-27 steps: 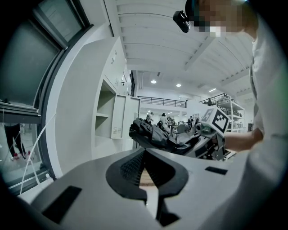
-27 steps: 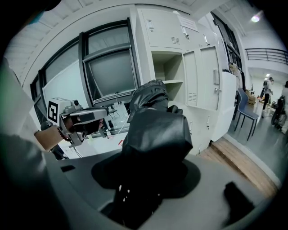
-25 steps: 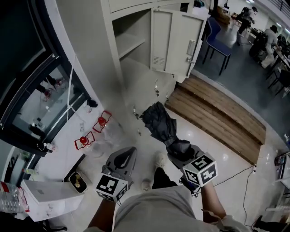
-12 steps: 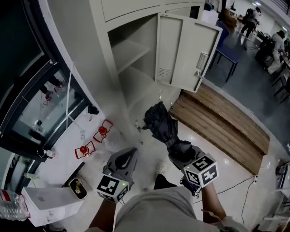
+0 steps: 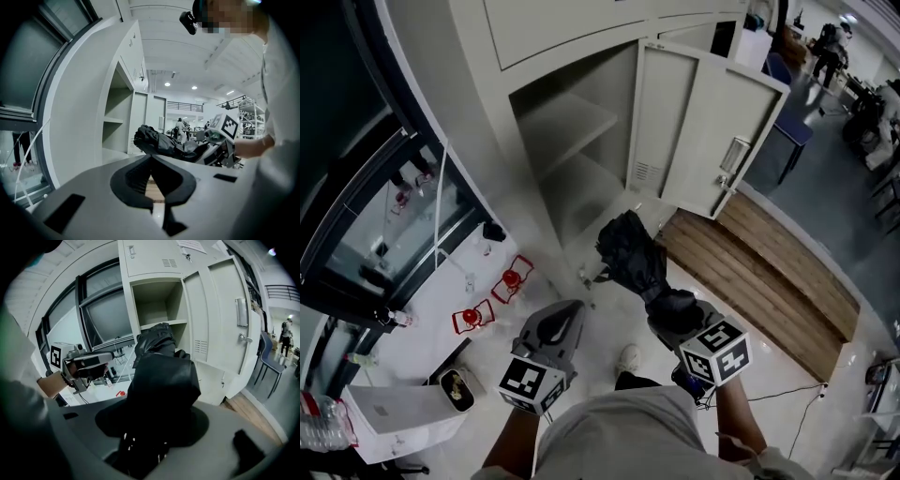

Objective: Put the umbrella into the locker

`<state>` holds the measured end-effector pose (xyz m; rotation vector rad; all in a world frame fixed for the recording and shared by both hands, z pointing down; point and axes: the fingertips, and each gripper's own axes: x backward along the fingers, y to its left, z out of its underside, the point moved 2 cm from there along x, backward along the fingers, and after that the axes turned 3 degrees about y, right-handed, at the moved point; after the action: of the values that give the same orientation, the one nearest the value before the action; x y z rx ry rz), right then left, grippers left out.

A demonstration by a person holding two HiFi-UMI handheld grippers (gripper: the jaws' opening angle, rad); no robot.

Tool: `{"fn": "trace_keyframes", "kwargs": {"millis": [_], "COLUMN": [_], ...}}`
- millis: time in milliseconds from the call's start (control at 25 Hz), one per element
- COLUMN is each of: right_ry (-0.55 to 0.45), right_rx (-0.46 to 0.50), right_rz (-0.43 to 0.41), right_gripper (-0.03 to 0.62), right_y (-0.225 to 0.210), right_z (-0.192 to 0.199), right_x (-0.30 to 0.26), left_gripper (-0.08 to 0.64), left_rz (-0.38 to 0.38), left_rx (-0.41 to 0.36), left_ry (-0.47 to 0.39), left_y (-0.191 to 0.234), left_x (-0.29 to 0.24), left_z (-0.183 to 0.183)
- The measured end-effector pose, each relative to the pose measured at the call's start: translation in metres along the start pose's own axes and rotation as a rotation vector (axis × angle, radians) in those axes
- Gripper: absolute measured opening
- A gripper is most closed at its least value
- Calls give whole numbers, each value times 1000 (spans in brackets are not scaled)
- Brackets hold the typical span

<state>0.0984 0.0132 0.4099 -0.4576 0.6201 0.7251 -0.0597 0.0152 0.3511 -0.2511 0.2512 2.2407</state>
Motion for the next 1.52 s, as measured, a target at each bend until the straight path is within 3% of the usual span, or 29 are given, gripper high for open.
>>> {"fn": "trace_keyframes", "kwargs": {"millis": [320,800,1080,1520], "right_ry": [13,36,50,83], "right_rx": [33,92,82,58], "right_rz": [-41,-101,-114,-86], "right_gripper": [212,212,213,213], "right_y": [-40,-83,-86,-79], "right_z": [-17,-36,-40,-49], "right_x": [-11,-25,-32,-49], "left_gripper": [15,15,15,15], "left_rz": [-58,-99,-118,-80], "left_rx": [9,22,24,28], "left_ry": [-39,-21,-6,18], "left_y": [9,13,22,49], "left_x": [-34,-77,-77,-74], "left_z": [-15,-20,-22,-23]}}
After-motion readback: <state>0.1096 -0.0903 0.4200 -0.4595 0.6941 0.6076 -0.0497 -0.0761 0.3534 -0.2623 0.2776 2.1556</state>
